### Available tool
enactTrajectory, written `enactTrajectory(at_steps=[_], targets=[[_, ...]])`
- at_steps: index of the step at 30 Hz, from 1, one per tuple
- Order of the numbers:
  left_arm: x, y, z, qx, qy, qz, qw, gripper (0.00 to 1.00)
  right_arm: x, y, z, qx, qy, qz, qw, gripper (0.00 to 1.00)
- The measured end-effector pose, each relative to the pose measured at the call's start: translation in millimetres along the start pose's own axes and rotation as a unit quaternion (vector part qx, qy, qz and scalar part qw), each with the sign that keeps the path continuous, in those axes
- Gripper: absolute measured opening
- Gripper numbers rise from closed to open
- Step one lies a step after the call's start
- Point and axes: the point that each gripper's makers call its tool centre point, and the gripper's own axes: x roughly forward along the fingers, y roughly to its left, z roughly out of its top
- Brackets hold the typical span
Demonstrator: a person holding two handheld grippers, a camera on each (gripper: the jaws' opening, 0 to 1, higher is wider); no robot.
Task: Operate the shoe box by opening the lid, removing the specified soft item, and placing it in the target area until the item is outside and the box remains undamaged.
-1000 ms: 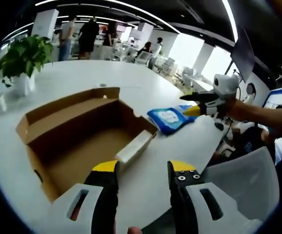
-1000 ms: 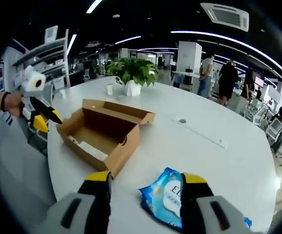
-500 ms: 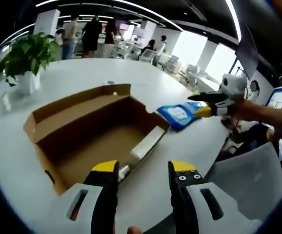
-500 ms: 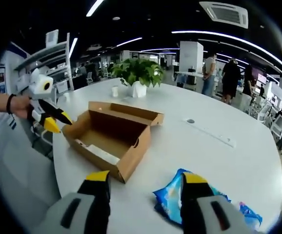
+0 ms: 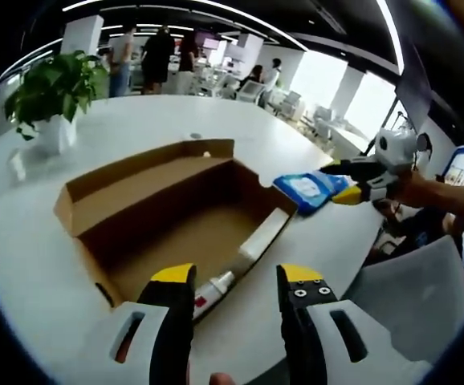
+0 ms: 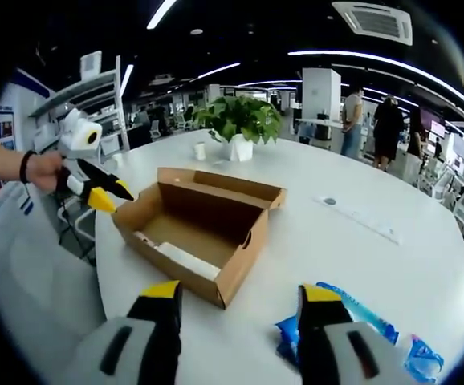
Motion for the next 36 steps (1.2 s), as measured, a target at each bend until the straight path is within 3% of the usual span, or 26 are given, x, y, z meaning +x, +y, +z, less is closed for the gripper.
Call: enactTrajectory(at_steps=[21, 27, 36], targets=[[-17, 6.4, 0.0, -0.015, -0.025, -0.003, 0.9996, 0.41, 48, 21, 36.9, -0.073, 0.032, 0.056, 0.9953, 0.57], [-21, 8.6, -7.6, -0.019, -0.027, -0.004, 0.9994, 0.41, 66, 24, 45.4, -0.105, 0.051, 0.074, 0.9904, 0.57], [-28, 13.7, -12.6, -0.031, -0.034, -0.003, 0.9989, 0.42, 90, 31, 43.0, -0.158, 0.090, 0.100, 0.9782, 0.57]])
